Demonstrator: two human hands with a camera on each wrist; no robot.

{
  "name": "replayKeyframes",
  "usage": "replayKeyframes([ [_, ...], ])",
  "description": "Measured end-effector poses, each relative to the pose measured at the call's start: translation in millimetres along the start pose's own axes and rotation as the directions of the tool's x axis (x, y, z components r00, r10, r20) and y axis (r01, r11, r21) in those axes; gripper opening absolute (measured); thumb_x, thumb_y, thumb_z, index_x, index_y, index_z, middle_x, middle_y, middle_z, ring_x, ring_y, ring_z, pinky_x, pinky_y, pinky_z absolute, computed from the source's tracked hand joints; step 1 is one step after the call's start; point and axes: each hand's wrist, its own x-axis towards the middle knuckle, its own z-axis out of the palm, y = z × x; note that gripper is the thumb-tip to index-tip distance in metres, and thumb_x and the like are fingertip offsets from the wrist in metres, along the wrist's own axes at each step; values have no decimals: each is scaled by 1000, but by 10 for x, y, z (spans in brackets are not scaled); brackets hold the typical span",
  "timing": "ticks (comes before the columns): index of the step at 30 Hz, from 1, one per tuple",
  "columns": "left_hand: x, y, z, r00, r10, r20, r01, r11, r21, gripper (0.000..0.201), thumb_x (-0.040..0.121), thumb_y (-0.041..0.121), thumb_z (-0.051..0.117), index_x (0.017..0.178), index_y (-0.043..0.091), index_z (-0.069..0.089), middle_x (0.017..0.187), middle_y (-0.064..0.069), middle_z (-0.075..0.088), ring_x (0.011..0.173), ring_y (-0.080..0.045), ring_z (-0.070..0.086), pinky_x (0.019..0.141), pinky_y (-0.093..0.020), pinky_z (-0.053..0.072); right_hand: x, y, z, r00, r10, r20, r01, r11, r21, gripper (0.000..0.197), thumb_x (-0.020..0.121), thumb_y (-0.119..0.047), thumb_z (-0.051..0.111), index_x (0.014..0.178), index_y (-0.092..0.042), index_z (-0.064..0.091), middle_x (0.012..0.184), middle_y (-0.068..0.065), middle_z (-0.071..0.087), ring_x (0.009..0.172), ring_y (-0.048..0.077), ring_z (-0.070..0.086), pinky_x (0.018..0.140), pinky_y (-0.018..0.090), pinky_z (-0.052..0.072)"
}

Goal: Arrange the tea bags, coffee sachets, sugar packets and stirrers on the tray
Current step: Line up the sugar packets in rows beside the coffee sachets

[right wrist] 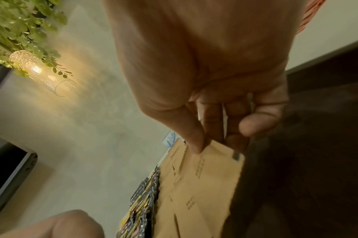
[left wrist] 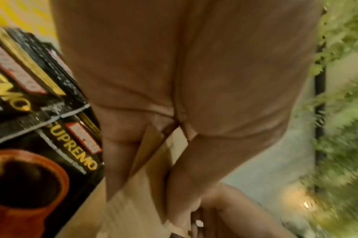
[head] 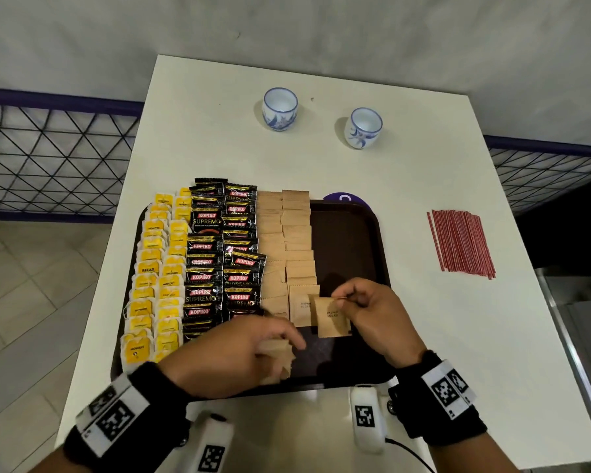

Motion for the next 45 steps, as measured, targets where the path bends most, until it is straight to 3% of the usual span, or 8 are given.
replayKeyframes([
  [6, 144, 98, 189, 989, -8, 145, -39, 948, 317, 45, 94, 18, 61, 131, 43, 55, 135, 13, 54, 122, -7, 51, 97, -22, 43, 37, 11, 15, 999, 11, 40, -9, 999, -39, 15, 90, -10, 69, 84, -23, 73, 79, -4, 76, 77, 9, 71, 69, 16, 52],
  [15, 152, 78, 217, 996, 21, 89, -49, 942, 331, 45, 93, 15, 60, 131, 37, 56, 135, 10, 53, 119, -7, 51, 92, -16, 41, 91, -40, 78, 992, 34, 124, -33, 999, -9, 12, 89, -5, 69, 85, -15, 74, 77, 3, 75, 60, 4, 64, 62, 18, 50],
  [19, 86, 43, 186, 996, 62, 62, -75, 966, 246, 40, 92, 15, 62, 126, 36, 60, 124, 12, 57, 103, 2, 52, 81, 0, 36, 119, -50, 103, 982, 45, 182, -40, 999, -29, 9, 89, -4, 69, 87, -11, 74, 74, 8, 73, 57, 9, 62, 59, 18, 48],
  [24, -1, 16, 81, 1000, -15, 5, 15, 985, -170, 38, 88, 10, 64, 115, 37, 66, 112, 9, 70, 100, -10, 72, 91, -38, 59, 157, -61, 175, 981, 57, 184, -52, 998, -31, 8, 89, -3, 69, 86, -9, 73, 64, -4, 68, 55, 9, 60, 52, 14, 43],
  [28, 2, -10, 16, 991, -100, -88, 55, 908, -414, 42, 93, -8, 56, 120, 23, 64, 105, -1, 77, 94, -7, 74, 78, -19, 54, 169, -55, 233, 989, 49, 138, -44, 998, -41, 11, 86, -6, 72, 81, -15, 70, 65, -2, 68, 54, 8, 61, 52, 16, 44],
  [32, -3, -62, -14, 989, -144, -36, 86, 756, -649, 50, 92, -22, 41, 127, 11, 56, 108, -20, 75, 103, -31, 74, 82, -36, 59, 165, -44, 271, 994, 47, 94, -42, 998, -47, 13, 85, -8, 74, 78, -17, 67, 61, -4, 65, 53, 10, 63, 50, 18, 45],
  [41, 13, -84, -2, 968, -159, -193, 12, 800, -600, 43, 93, -9, 62, 122, 23, 63, 114, -6, 73, 95, -17, 75, 72, -26, 58, 106, -136, 244, 999, 17, -30, -21, 992, -124, 11, 85, -23, 76, 81, -25, 65, 74, -1, 68, 68, 17, 69, 65, 31, 58],
  [45, 49, -59, 7, 948, -177, -265, -13, 808, -589, 40, 90, -7, 67, 119, 22, 64, 107, -4, 76, 92, -19, 76, 68, -26, 58, -25, -360, 184, 991, -63, 120, 50, 993, 110, 9, 89, -18, 74, 97, -19, 70, 84, 4, 68, 63, 10, 64, 53, 18, 47],
])
